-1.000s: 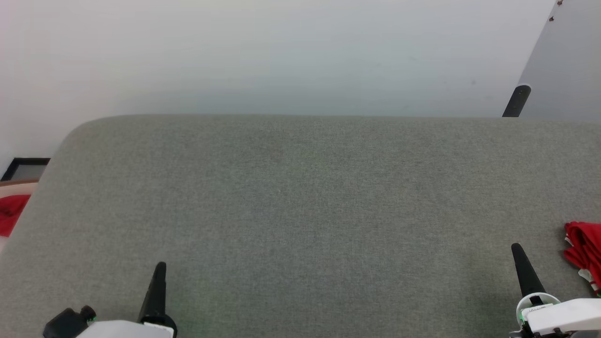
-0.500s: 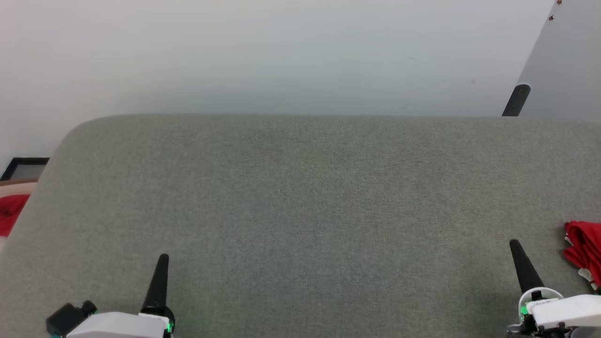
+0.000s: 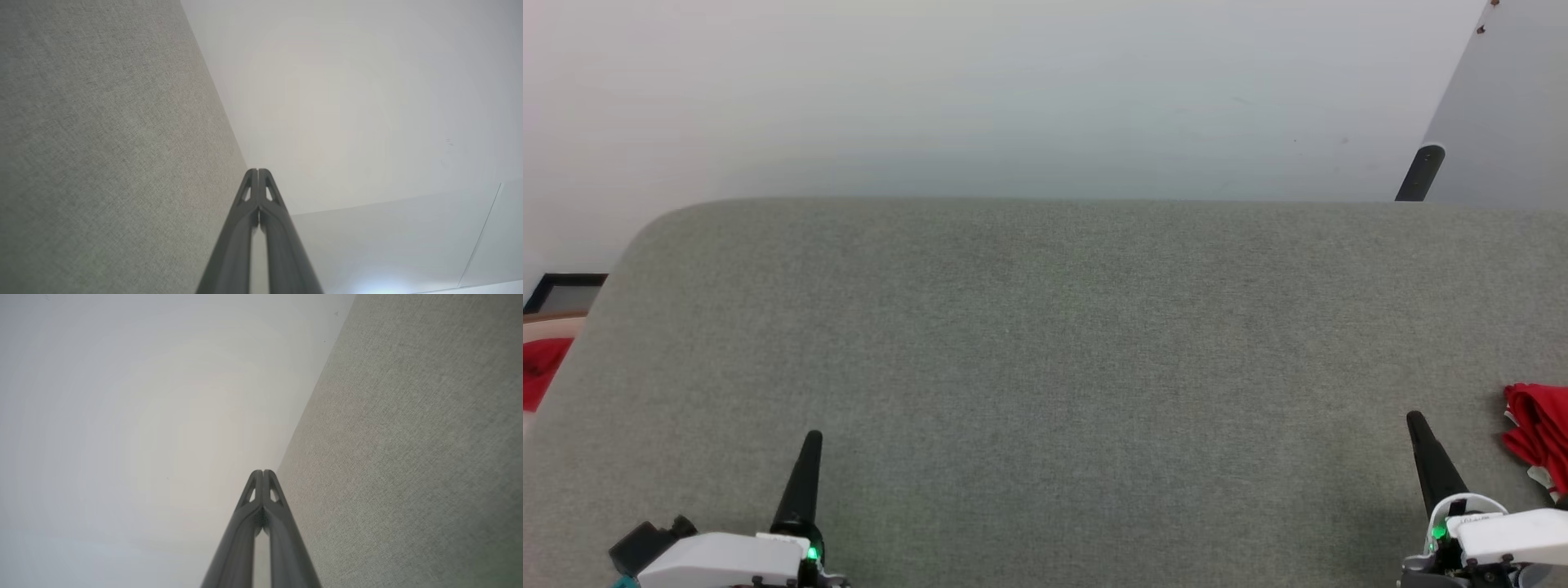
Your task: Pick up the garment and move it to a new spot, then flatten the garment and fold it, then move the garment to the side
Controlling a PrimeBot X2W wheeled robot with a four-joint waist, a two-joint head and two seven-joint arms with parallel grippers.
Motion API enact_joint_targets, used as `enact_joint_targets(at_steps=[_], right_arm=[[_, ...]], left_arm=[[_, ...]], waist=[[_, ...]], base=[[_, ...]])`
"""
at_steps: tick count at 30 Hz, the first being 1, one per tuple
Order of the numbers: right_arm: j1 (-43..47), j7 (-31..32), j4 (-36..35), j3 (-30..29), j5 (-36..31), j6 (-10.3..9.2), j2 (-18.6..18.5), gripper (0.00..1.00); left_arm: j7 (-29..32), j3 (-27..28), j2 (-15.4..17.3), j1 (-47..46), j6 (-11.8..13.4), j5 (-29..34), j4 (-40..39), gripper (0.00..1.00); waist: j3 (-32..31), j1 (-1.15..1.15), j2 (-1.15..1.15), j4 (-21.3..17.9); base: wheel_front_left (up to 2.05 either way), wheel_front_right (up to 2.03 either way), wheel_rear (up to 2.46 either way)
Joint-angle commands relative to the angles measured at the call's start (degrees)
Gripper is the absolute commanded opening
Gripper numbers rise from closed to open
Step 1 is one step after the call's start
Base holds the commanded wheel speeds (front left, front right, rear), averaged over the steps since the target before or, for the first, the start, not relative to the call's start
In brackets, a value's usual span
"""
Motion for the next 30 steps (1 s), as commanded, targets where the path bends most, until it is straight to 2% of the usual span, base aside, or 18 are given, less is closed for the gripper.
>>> enact_joint_targets(at_steps=[1, 30], right_arm=[[-1.13, 0.18, -0.09, -0.28, 1.57, 0.03, 0.14, 0.0], [-2.67, 1.79, 1.53, -0.71, 12.36, 0.02, 1.04, 0.0]], left_arm=[[0.41, 0.3, 0.03, -1.15, -0.15, -1.51, 0.01, 0.0], [3.8, 1.0, -1.0, -3.42, -0.19, -12.54, 1.43, 0.0]], waist=[[0.02, 0.0, 0.0, -0.01], [0.24, 0.0, 0.0, -0.14]], base=[[0.0, 0.0, 0.0], [0.0, 0.0, 0.0]])
